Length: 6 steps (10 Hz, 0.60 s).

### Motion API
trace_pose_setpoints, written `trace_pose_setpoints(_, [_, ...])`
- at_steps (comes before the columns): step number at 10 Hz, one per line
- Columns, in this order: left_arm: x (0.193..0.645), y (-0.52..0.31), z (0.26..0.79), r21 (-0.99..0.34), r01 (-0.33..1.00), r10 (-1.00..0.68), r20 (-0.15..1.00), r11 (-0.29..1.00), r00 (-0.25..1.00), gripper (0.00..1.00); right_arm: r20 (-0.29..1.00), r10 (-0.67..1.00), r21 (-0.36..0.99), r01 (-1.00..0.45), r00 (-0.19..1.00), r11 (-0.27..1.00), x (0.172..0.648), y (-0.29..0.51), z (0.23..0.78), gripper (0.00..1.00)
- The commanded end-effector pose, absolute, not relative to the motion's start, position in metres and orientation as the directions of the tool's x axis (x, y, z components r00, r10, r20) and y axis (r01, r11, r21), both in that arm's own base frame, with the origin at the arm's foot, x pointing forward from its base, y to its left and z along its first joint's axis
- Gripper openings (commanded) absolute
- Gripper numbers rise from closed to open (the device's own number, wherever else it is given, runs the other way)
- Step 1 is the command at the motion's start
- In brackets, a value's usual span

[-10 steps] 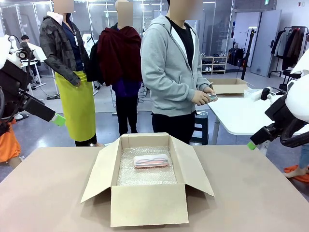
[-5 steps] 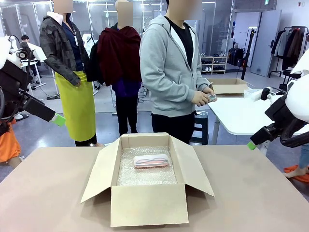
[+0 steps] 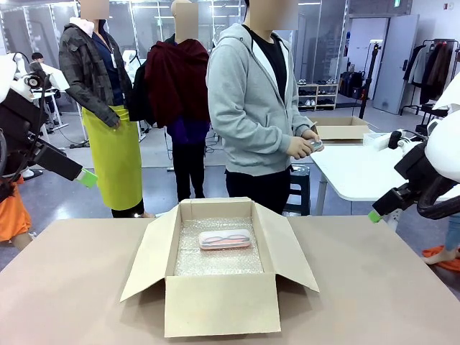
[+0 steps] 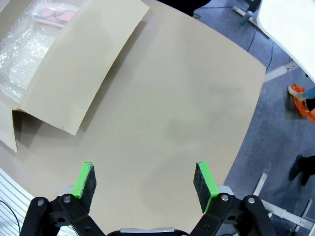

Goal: Pack the glasses set securely to prepare it for shipping.
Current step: Put the Glasses case from the right side of the table into the Package Box.

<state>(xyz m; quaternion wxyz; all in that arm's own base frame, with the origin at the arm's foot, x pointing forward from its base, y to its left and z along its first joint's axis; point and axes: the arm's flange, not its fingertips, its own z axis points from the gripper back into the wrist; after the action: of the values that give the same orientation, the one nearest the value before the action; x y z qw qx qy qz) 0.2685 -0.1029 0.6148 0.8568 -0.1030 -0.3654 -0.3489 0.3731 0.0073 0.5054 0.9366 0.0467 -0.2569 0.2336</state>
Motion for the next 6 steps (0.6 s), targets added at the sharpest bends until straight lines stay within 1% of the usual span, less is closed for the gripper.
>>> trace_pose_setpoints(1, [0.2684, -0.1014, 0.6157, 0.077, 0.677, -0.523, 0.701, 0.732, 0.485, 1.0, 0.5, 0.416, -0.032, -0.464, 0.76, 0.885, 0.3728, 0.0066, 0.5047, 1.0])
trace_pose_setpoints(6, [0.2684, -0.1014, 0.6157, 0.077, 0.677, -0.523, 0.701, 0.732, 0.485, 1.0, 0.5, 0.416, -0.032, -0.464, 0.76, 0.885, 0.3728, 0.0066, 0.5047, 1.0])
